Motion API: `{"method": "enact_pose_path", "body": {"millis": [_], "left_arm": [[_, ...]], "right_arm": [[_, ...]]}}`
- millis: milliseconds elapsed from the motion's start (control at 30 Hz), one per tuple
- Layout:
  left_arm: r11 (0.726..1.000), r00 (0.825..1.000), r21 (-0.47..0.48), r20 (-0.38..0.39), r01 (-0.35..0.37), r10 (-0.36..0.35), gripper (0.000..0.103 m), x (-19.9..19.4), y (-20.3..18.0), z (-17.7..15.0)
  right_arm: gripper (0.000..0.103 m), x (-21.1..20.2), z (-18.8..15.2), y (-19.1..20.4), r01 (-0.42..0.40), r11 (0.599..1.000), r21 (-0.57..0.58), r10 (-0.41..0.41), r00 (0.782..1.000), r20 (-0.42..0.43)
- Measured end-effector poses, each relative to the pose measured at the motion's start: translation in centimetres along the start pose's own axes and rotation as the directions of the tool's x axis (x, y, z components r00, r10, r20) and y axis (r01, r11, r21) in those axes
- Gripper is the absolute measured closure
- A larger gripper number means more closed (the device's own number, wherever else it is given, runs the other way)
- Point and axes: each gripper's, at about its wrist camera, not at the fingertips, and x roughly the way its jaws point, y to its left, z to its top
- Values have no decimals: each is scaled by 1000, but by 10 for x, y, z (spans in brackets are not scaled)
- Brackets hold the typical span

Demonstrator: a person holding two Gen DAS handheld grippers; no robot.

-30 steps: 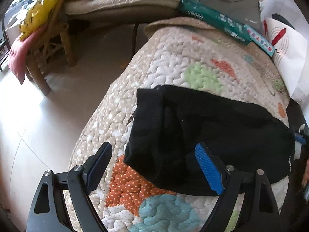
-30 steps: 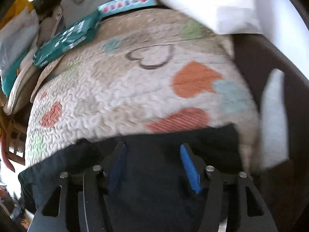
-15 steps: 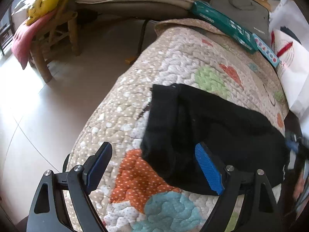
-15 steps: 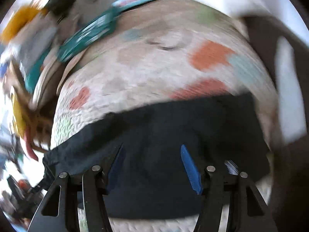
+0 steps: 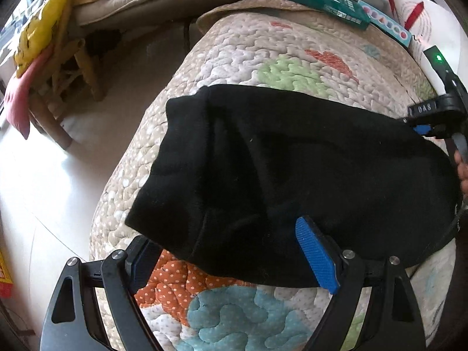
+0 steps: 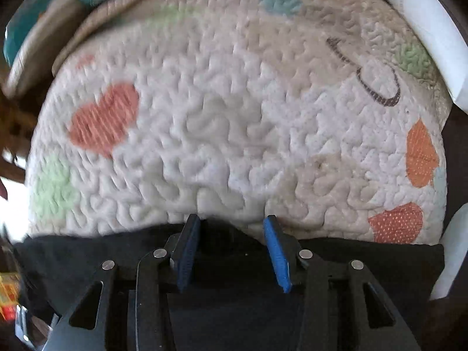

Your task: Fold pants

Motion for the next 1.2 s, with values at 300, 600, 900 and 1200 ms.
{"method": "enact_pose_path", "body": {"millis": [300,600,900,1200], "left_arm": [[1000,1000,18,15,-25,24,13,1,-4,-2],[999,999,16,14,-31,31,12,3,-6,0],[999,999,14,14,-31,31,12,3,-6,0],[1000,999,11,13,-29,29,12,3,-6,0]], "right_arm": [[102,-21,10,3,12,999,32,-16,993,114],[77,-26,23,6,-10,1000,8,9,995,102],[87,-6,-8,17,58,997,-49,-62,996,-71],[94,-20,1,11,47,998,41,-49,998,41]]}}
